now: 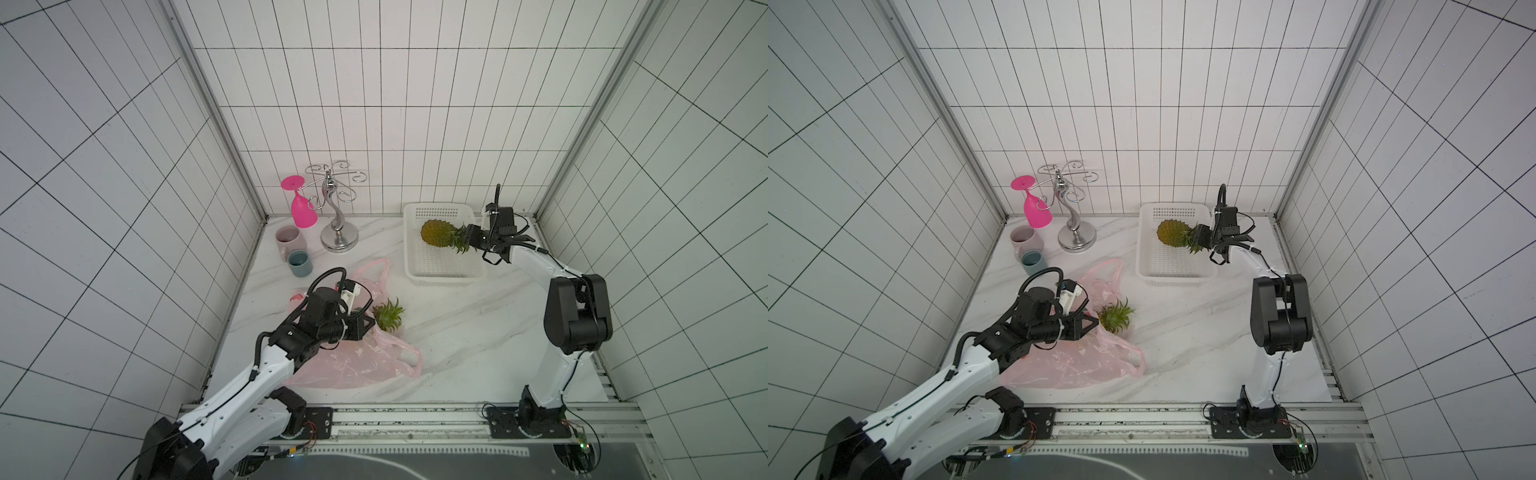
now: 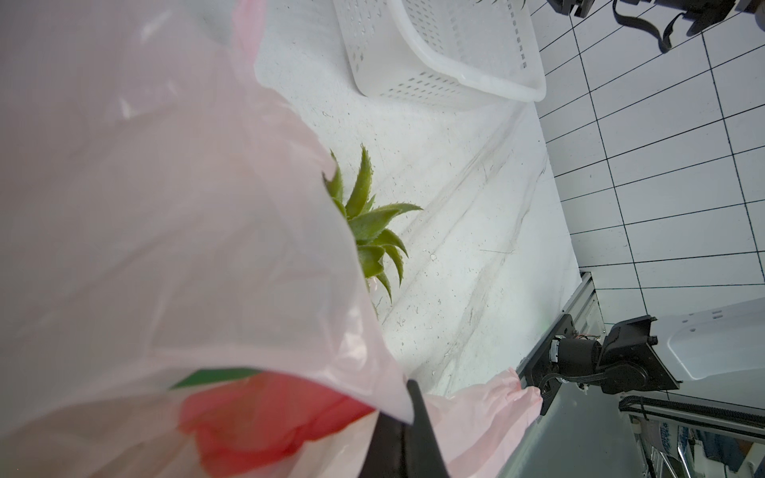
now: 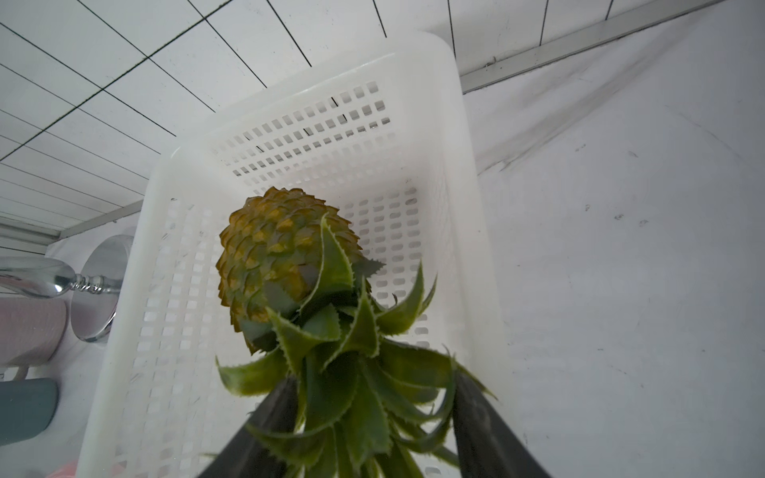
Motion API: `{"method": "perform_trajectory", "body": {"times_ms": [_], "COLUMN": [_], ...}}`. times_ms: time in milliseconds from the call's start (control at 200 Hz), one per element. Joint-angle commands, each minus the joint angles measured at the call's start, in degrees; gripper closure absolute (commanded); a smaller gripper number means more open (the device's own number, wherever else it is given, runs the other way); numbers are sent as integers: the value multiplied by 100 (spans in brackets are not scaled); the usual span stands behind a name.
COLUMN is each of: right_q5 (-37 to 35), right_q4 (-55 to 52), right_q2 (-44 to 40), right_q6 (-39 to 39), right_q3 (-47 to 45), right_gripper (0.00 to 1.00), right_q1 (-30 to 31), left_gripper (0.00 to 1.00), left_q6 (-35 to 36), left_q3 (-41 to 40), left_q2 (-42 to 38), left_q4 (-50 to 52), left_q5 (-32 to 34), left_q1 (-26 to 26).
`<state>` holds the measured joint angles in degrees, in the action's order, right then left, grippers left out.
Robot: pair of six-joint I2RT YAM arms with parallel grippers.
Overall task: Place the pineapple into a plastic bag & tie a knot
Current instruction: Pick up the pineapple from the basket.
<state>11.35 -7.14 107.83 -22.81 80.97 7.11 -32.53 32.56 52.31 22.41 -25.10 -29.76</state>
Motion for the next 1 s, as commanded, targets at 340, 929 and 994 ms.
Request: {"method": "perform_trajectory", "body": {"times_ms": [340, 929, 994], "right_q5": [1046, 2731, 2760], "right_q4": [860, 2362, 2435], "right_q2": [460, -2507, -2889], "right_q6": [-681, -1061, -1099], "right_q3": [635, -1574, -1859], "right_gripper": [100, 100, 100], "right_q1": [2, 224, 351], "left_gripper": [100, 100, 100], "left_q6": [-86, -89, -73], "left_q3": [-159, -49, -23], "left_q2": [-177, -489, -536], "left_q4": [-112, 137, 188], "left_q5": [54, 660, 702], "left_q1": [-21, -12, -10]}}
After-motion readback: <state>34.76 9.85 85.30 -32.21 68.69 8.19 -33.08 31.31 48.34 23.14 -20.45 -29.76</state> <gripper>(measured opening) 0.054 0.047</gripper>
